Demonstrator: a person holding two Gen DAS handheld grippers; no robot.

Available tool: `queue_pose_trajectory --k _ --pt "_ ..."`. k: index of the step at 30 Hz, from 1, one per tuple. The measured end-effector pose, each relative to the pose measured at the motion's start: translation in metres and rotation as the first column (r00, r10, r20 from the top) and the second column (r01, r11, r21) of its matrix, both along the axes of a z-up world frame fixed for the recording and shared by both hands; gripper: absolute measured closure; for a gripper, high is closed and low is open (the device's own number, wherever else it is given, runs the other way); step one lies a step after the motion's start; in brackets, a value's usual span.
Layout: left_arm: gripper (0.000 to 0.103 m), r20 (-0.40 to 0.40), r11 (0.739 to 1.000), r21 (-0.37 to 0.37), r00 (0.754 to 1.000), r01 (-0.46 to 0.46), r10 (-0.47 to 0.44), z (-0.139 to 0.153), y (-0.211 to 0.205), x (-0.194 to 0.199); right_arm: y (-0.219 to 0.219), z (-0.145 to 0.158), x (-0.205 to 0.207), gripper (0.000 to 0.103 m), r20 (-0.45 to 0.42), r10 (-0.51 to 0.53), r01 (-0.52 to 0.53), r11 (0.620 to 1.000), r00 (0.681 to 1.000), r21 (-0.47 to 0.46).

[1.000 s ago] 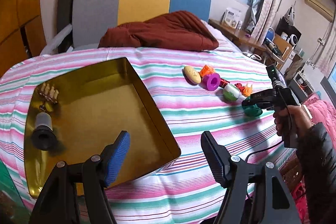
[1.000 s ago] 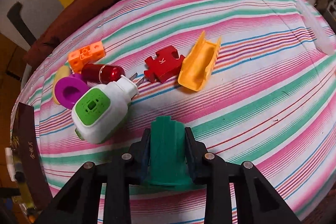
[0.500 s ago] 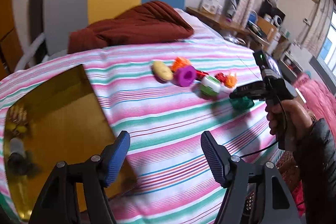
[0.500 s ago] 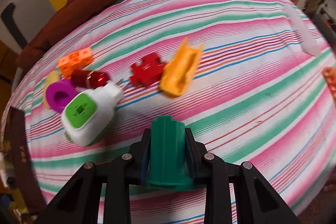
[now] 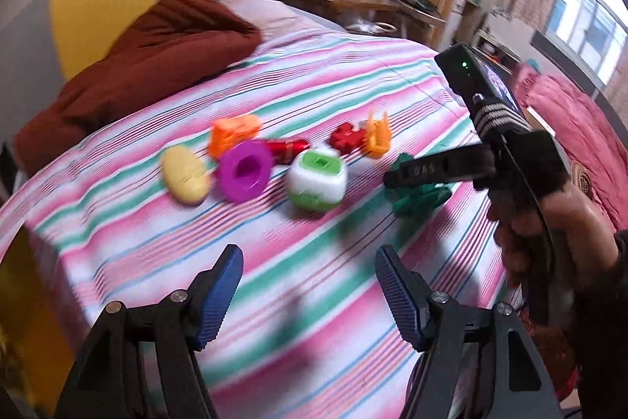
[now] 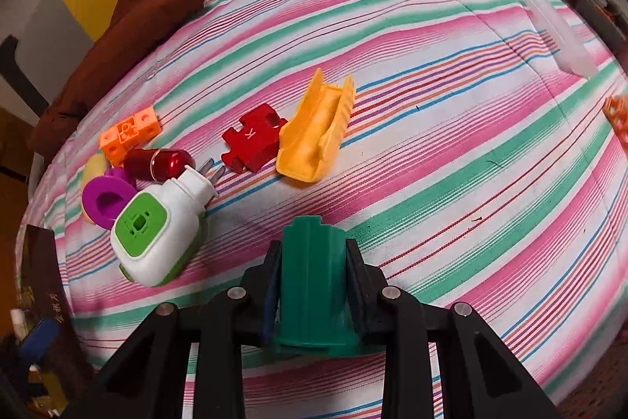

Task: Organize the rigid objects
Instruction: 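Grasp the white-green plug device with the left tool and lift it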

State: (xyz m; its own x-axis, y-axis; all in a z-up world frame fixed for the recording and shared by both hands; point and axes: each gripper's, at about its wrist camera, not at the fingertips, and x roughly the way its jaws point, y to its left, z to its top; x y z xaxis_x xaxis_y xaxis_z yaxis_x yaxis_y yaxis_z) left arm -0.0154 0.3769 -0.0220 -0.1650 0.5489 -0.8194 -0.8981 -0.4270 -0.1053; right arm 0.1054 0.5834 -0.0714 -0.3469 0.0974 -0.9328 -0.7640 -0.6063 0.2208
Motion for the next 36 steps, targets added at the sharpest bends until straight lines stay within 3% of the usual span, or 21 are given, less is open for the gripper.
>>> queue_pose_trajectory --k 5,9,11,17,20,24,29,32,34,36 --pt "0.032 0.000 0.998 -0.019 0.998 0.065 -0.065 -0.007 0.039 -0.008 0.006 0.000 0.007 0.073 -0.014 -0.011 0.011 1.000 1.000 -0.017" --pt "0.032 -0.030 0.992 -0.081 0.994 0.100 -0.102 -0.021 0.070 -0.013 0.001 -0.003 0.004 0.073 -0.007 -0.007 0.007 1.000 1.000 -0.009" --pt "0.032 -0.002 0.989 -0.092 0.993 0.116 -0.117 -0.029 0.079 -0.017 0.003 -0.006 -0.003 0.073 -0.008 -0.007 0.007 1.000 1.000 -0.008" --pt "0.034 -0.010 0.983 -0.149 0.994 0.108 -0.111 -0.052 0.098 -0.027 0.002 -0.005 -0.003 0.073 0.001 0.001 -0.001 1.000 1.000 0.001" --pt "0.050 -0.002 0.980 -0.156 0.992 0.122 -0.124 -0.058 0.100 -0.025 0.002 -0.014 -0.022 0.073 0.007 0.006 -0.006 1.000 1.000 0.007" --pt "0.050 -0.002 0.982 -0.137 0.991 0.130 -0.131 -0.058 0.085 -0.014 0.001 -0.015 -0.026 0.073 0.013 0.016 -0.016 1.000 1.000 0.015" --pt "0.050 -0.027 0.995 -0.097 1.000 0.007 -0.010 -0.057 0.028 0.005 -0.004 -0.012 -0.026 0.072 0.029 0.042 -0.044 0.998 0.999 0.047" --pt "0.050 -0.069 0.992 -0.064 0.992 -0.109 0.104 -0.057 -0.011 0.015 -0.012 -0.012 -0.034 0.072 0.022 0.101 -0.102 0.994 0.995 0.049" --pt "0.050 -0.087 0.982 -0.043 0.979 -0.186 0.182 -0.058 -0.033 0.018 -0.020 -0.011 -0.041 0.073 -0.045 0.162 -0.162 0.987 0.986 -0.002" --pt "0.050 -0.056 0.971 -0.021 0.970 -0.237 0.236 -0.057 -0.052 0.019 -0.032 -0.012 -0.052 0.073 -0.110 0.239 -0.247 0.967 0.965 -0.059"
